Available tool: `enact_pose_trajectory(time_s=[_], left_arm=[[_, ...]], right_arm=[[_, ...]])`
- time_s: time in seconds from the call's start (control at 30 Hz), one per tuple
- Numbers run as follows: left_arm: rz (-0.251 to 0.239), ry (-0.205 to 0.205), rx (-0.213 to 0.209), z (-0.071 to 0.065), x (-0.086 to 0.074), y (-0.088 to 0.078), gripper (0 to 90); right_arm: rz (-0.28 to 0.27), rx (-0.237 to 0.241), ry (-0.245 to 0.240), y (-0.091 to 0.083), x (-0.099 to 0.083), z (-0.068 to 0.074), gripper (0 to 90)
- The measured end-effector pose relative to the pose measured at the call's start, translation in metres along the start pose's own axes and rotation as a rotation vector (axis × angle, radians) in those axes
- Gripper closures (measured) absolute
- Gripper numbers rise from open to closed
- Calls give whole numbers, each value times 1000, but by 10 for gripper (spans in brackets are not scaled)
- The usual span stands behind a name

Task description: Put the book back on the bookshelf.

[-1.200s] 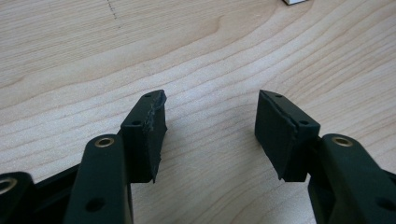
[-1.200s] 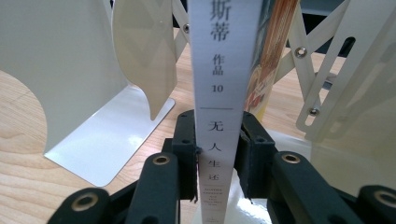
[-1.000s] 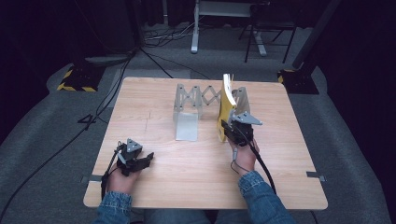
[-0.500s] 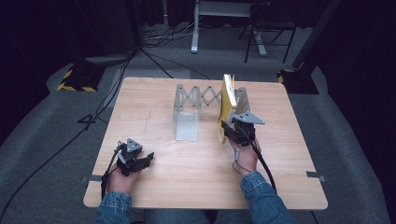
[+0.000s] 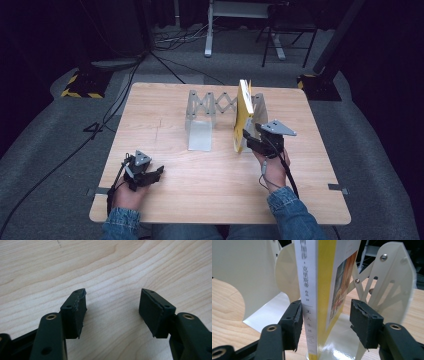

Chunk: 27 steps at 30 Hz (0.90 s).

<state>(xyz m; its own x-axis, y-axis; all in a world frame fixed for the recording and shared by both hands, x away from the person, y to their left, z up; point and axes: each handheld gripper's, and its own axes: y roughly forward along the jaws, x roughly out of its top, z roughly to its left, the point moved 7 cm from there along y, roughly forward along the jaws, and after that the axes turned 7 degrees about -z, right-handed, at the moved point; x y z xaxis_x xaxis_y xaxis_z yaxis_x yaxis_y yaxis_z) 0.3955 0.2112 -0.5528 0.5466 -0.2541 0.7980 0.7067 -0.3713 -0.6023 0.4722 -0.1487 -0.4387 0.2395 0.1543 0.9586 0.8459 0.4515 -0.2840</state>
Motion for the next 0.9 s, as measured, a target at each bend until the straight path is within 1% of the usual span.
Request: enact_pose_trajectory(time_s=[0.03,0.07,0.1,0.13,0.17,0.2,0.23,0.27,0.3,0.33,0.4,0.43,0.47,0.57,0.67,0.73,0.8,0.83,0.87,0.9], left_arm=[[0,0,0,0,0,0,384],[0,3,-3,1,-2,-3,377],[0,3,-3,1,-2,-3,372],[3,5,-13,0,-5,-5,364],[3,5,-13,0,-5,-5,355],[5,14,-22,0,-7,-8,347],[5,14,-22,0,-7,-8,340],[11,22,-34,0,-9,-11,330],[11,22,-34,0,-9,-11,321],[9,24,-38,0,-11,-13,311],[16,30,-45,0,-13,-16,302],[14,25,-43,0,-14,-17,298],[15,34,-46,1,-15,-18,297],[15,41,-49,2,-17,-20,280],[16,34,-53,1,-18,-21,270],[16,44,-52,1,-18,-21,264],[17,45,-52,1,-18,-21,258],[17,45,-52,1,-18,-21,257],[22,49,-55,1,-18,-22,254],[24,51,-56,1,-18,-22,254]], right_arm=[[0,0,0,0,0,0,435],[-15,7,-8,-7,4,-1,434],[-15,7,-8,-7,4,-1,434],[-33,22,-9,-14,7,-3,434],[-37,26,-8,-17,8,-4,434],[-41,30,-6,-21,10,-6,434],[-41,30,-6,-21,10,-6,434],[-44,53,-1,-27,11,-9,434],[-44,53,-1,-27,11,-9,434],[-42,68,5,-33,10,-11,430],[-39,77,2,-39,10,-14,427],[-39,77,-4,-42,9,-15,426],[-40,78,-6,-45,9,-17,426],[-38,88,-10,-53,8,-21,425],[-30,91,-22,-63,5,-26,422],[-25,91,-30,-68,3,-27,417],[-8,93,-56,-74,-1,-29,409],[-8,93,-56,-74,-1,-29,409],[7,91,-76,-78,-6,-32,409],[16,93,-82,-80,-8,-34,407]])
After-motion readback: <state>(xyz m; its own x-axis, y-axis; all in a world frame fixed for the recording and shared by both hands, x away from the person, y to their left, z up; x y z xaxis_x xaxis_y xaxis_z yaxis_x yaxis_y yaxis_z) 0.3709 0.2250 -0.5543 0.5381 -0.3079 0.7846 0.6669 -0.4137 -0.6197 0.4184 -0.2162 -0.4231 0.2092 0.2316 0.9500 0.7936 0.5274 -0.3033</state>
